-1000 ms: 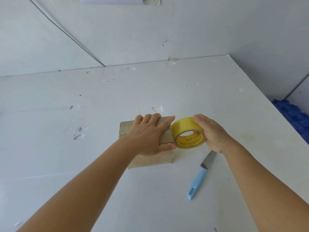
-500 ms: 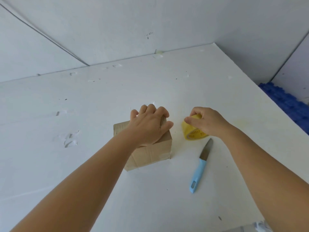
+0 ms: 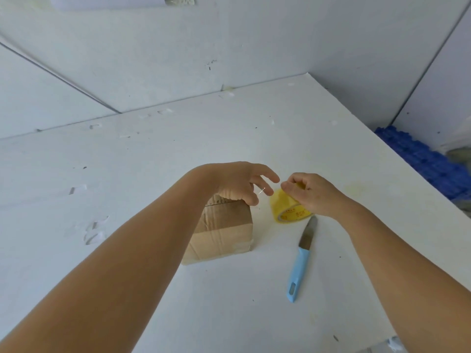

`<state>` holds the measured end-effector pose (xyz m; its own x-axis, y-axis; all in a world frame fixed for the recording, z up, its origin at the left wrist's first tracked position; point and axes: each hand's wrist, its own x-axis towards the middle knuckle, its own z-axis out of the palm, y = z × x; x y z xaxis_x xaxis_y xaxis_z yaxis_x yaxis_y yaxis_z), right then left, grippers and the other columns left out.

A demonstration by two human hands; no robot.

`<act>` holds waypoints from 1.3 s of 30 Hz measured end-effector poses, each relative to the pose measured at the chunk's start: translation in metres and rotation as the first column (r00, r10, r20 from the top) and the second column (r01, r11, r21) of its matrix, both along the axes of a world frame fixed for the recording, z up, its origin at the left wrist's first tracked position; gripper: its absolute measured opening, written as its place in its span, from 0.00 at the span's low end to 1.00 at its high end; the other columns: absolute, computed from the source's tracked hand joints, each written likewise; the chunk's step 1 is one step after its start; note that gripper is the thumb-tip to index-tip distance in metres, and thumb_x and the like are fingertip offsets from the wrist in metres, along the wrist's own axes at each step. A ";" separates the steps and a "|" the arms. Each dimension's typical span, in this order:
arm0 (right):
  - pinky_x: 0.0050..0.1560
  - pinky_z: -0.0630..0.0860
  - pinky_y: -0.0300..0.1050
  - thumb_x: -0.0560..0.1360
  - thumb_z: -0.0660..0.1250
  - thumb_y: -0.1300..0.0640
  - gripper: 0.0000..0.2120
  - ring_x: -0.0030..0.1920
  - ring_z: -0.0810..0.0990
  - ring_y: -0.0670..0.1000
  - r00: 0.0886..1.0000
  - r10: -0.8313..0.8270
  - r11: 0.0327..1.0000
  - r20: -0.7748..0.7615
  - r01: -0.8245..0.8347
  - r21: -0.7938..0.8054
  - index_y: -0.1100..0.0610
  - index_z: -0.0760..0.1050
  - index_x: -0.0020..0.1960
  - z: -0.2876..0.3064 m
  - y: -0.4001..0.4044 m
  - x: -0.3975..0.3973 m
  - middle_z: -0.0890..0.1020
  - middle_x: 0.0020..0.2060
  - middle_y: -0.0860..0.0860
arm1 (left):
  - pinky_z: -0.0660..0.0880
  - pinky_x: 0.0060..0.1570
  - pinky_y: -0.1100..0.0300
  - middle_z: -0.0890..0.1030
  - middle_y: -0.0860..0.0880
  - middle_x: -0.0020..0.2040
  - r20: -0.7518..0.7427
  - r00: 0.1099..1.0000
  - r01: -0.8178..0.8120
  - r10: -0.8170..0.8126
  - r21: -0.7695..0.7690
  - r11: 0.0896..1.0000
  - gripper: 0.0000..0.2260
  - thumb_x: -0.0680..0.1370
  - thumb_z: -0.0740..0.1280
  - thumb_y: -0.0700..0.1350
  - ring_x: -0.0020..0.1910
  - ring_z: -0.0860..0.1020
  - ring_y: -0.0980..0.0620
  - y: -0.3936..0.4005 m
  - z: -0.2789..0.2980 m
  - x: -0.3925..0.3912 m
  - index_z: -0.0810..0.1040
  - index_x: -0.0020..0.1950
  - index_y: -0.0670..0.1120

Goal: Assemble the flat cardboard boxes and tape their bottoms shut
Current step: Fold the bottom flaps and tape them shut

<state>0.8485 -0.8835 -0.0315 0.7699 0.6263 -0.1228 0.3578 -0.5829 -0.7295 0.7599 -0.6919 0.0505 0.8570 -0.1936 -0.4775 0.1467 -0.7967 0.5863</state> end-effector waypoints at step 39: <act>0.45 0.71 0.45 0.74 0.64 0.61 0.23 0.52 0.77 0.58 0.867 -0.499 0.823 -0.021 0.465 -0.327 0.59 0.59 0.66 -0.059 -0.017 -0.087 0.75 0.55 0.57 | 0.66 0.60 0.59 0.82 0.59 0.54 0.010 0.992 -0.119 0.125 -0.251 0.961 0.39 0.74 0.59 0.30 0.49 0.73 0.53 0.010 -0.011 -0.012 0.49 0.76 0.61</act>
<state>0.7610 -0.9008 -0.0905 0.9364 0.0977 -0.3371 -0.0928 -0.8574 -0.5063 0.7479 -0.6819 0.0397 0.8929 -0.1971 -0.4049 0.2160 -0.6014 0.7692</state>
